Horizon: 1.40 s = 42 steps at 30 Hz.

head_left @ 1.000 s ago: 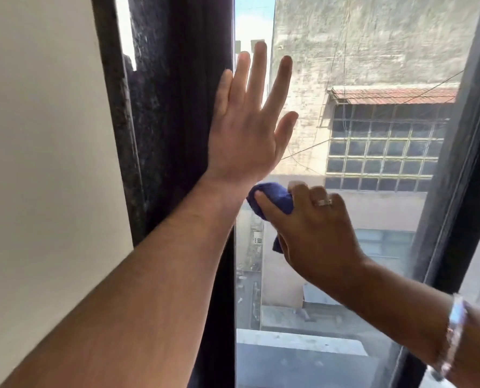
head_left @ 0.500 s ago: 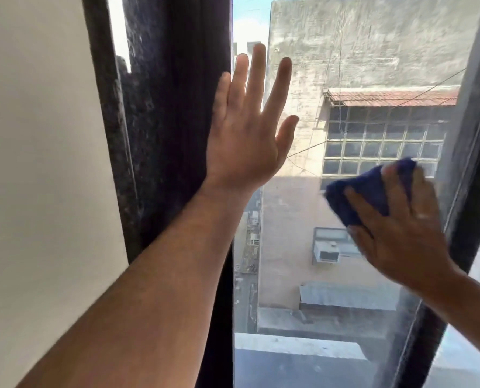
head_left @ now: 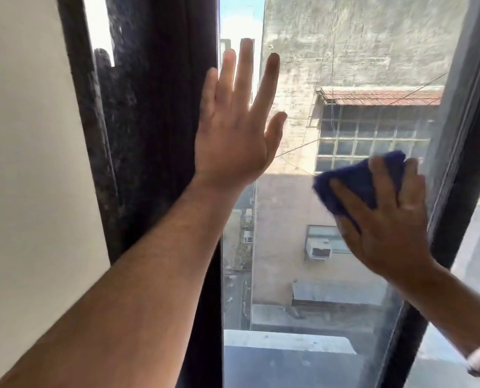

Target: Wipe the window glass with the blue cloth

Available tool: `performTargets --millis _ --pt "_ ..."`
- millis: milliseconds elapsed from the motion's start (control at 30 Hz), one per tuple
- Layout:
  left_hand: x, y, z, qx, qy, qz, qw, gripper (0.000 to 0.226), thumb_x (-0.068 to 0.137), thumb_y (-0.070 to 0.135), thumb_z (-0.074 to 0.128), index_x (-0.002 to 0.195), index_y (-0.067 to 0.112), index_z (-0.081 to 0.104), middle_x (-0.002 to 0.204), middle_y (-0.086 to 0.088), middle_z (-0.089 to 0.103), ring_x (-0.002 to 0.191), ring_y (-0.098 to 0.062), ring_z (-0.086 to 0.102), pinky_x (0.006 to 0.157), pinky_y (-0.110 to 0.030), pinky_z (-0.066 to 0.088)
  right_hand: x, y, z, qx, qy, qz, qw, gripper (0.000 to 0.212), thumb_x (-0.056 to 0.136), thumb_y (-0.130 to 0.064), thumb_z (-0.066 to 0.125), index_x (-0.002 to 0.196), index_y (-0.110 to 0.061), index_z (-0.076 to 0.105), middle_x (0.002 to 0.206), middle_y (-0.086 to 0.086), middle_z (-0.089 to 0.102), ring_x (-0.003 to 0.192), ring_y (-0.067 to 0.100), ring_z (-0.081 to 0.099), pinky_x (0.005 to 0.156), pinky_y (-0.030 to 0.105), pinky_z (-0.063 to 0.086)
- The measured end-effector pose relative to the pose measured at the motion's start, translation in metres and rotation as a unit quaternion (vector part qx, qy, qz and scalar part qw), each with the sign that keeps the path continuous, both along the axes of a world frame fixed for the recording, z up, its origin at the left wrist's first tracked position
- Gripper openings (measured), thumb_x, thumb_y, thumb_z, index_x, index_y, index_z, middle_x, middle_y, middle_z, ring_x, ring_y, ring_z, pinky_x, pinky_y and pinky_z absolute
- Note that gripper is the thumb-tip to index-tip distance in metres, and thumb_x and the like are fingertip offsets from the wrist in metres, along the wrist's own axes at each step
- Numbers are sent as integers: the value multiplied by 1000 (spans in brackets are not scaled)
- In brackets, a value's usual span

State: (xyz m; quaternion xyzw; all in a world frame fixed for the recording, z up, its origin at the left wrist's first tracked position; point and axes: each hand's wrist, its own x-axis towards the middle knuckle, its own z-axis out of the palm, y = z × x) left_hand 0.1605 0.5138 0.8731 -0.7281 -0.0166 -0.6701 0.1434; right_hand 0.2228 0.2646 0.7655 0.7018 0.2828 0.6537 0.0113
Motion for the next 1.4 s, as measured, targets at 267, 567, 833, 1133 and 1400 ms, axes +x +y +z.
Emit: performTargets --millis 267,567,833,1133,1400 --pt "-4 3 1 13 13 -13 1000 63 110 52 28 163 19 29 169 -20 22 157 -38 20 128 -49 7 -16 29 -39 -182 25 31 982 62 85 -24 65 144 -35 49 154 17 39 139 50 28 116 63 20" --pt "-2 2 0 5 17 -29 999 62 110 48 33 164 18 27 169 -21 21 157 -40 21 128 -52 10 -9 14 95 135 34 -30 990 50 103 -41 38 152 -31 37 161 26 21 142 63 12 119 63 11" --pt "2 4 -1 10 -2 -22 1000 61 110 47 30 164 20 26 169 -20 22 156 -39 22 127 -47 4 -16 -7 34 -260 -1 -20 966 53 86 -31 69 137 -27 58 138 23 57 134 48 36 106 66 40" --pt "1 4 0 4 -15 -25 1000 58 109 40 37 163 20 30 168 -19 25 156 -37 25 128 -48 10 -9 51 94 135 -13 -9 991 50 101 -37 41 150 -34 35 160 24 26 141 62 17 120 63 12" --pt "-4 5 -2 1 16 -16 1000 57 113 43 29 165 21 25 170 -19 19 158 -37 19 128 -49 8 -21 36 -102 -295 46 5 954 73 88 -26 50 155 -36 23 159 4 27 142 42 33 118 56 17"
